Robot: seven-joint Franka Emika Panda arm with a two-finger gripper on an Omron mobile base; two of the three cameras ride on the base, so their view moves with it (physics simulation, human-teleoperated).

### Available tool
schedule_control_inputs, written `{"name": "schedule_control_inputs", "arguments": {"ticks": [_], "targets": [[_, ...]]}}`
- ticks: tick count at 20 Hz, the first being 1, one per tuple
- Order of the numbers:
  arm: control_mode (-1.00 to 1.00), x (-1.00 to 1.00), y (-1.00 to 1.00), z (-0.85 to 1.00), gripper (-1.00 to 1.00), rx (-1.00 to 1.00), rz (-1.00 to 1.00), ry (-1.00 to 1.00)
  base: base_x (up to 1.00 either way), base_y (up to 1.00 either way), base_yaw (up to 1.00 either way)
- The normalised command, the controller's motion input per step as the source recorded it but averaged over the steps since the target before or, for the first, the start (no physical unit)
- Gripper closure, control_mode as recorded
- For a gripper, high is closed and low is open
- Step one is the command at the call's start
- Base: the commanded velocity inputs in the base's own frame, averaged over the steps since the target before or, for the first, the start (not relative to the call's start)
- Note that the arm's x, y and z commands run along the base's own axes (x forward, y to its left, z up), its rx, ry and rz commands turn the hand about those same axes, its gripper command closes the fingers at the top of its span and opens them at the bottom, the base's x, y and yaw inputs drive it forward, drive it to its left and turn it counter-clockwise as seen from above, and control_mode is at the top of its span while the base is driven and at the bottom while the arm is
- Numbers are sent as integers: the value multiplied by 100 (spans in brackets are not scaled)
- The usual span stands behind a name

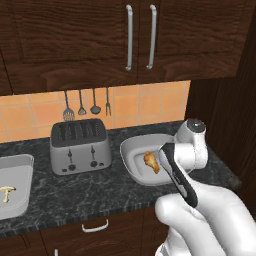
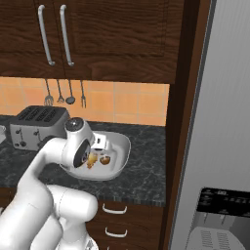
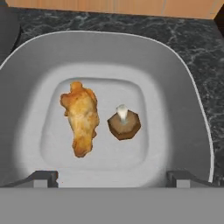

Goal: Place one mushroom and one chicken drumstick in each tupperware on the nearby counter, to pack two identical lunches.

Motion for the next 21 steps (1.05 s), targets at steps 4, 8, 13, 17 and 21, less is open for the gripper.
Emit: {"name": "schedule_control_inputs", "arguments": {"ticks": [4, 8, 13, 17, 21], "targets": [[-100, -86, 0, 100, -100, -3, 0, -14, 0, 0, 0], [-100, -90, 0, 100, -100, -2, 1, -20, 0, 0, 0], [-100, -98, 2, 100, -100, -1, 0, -19, 0, 0, 0], [-100, -95, 18, 69, -100, 0, 0, -37, 0, 0, 0], [-100, -8, 32, -8, -100, 7, 0, -42, 0, 0, 0]]}}
